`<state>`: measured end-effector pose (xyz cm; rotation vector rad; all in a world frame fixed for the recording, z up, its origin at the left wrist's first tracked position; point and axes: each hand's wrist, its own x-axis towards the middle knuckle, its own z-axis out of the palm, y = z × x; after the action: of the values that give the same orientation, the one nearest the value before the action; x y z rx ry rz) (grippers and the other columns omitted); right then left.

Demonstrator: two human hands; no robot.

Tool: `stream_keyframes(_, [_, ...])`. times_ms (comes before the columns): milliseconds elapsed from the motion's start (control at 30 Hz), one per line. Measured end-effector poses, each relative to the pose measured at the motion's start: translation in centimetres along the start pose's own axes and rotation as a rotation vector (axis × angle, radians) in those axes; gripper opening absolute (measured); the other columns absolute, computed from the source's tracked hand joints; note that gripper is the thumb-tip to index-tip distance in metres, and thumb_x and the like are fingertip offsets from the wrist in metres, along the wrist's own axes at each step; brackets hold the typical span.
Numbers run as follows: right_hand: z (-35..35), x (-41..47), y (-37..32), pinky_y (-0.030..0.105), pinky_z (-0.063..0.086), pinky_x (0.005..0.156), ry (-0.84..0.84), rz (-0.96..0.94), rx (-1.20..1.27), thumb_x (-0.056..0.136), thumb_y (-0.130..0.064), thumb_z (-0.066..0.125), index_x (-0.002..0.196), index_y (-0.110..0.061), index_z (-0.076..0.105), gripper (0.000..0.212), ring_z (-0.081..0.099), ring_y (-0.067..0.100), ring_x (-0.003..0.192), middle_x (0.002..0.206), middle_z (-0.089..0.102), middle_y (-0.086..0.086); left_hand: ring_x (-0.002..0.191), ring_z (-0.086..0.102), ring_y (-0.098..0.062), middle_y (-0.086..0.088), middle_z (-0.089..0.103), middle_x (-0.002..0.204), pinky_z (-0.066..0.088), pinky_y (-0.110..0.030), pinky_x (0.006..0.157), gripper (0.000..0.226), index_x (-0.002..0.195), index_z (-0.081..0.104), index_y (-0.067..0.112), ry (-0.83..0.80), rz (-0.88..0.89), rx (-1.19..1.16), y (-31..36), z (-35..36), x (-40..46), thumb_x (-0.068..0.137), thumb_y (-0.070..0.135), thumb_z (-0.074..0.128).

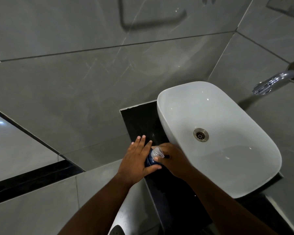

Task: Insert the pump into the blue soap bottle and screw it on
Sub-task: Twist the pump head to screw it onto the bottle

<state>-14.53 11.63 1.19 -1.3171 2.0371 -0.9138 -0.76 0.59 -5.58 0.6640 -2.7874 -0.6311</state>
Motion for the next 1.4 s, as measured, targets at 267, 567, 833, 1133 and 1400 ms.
stream_keyframes(267, [0.2, -0.3, -0.7, 0.005, 0.050, 0.067, 0.073, 0.016, 0.068, 0.080, -0.017, 0.071, 0.094, -0.012, 0.071, 0.015, 0.065, -0.005, 0.072, 0.084, 0.071, -0.001, 0.147, -0.013, -0.015, -0.004, -0.002, 0.160, -0.003, -0.039, 0.116, 0.096, 0.152, 0.020, 0.020, 0.024, 0.013, 0.047, 0.0, 0.4, -0.3, 0.083, 0.085, 0.035])
stream_keyframes(567, [-0.5, 0.2, -0.9, 0.037, 0.058, 0.082, -0.011, 0.033, 0.021, 0.086, -0.023, 0.066, 0.101, -0.006, 0.069, 0.023, 0.069, 0.021, 0.086, 0.095, 0.073, 0.013, 0.148, -0.010, -0.017, -0.007, 0.001, 0.161, 0.000, -0.040, 0.117, 0.098, 0.152, 0.019, 0.015, 0.043, 0.052, 0.044, 0.0, 0.2, 0.1, 0.084, 0.083, 0.034])
stream_keyframes(833, [0.7, -0.4, -0.7, 0.000, 0.043, 0.085, -0.022, 0.131, 0.061, 0.090, -0.011, 0.060, 0.124, 0.000, 0.055, 0.036, 0.060, 0.016, 0.105, 0.121, 0.060, 0.008, 0.148, -0.005, -0.021, -0.011, 0.004, 0.161, 0.002, -0.045, 0.116, 0.096, 0.151, 0.022, 0.012, 0.050, 0.058, 0.089, -0.1, 0.5, -0.2, 0.086, 0.082, 0.031])
stream_keyframes(1133, [-4.2, -0.1, -2.9, 0.030, 0.042, 0.105, -0.136, -0.075, -0.326, 0.094, -0.014, 0.053, 0.136, -0.016, 0.047, 0.042, 0.054, 0.019, 0.119, 0.132, 0.057, 0.010, 0.147, -0.012, -0.018, -0.008, -0.001, 0.161, -0.003, -0.042, 0.116, 0.096, 0.152, 0.018, 0.016, 0.016, 0.060, 0.117, -0.4, 0.1, 0.1, 0.086, 0.083, 0.035])
stream_keyframes(1400, [-5.3, 1.2, -5.2, 0.034, 0.044, 0.103, -0.325, -0.209, -0.580, 0.092, -0.009, 0.055, 0.127, -0.012, 0.056, 0.035, 0.053, 0.027, 0.120, 0.131, 0.057, 0.014, 0.148, -0.010, -0.020, -0.008, -0.001, 0.162, 0.000, -0.043, 0.117, 0.094, 0.152, 0.020, 0.017, 0.023, 0.063, 0.121, -0.3, 0.0, 0.1, 0.086, 0.083, 0.034])
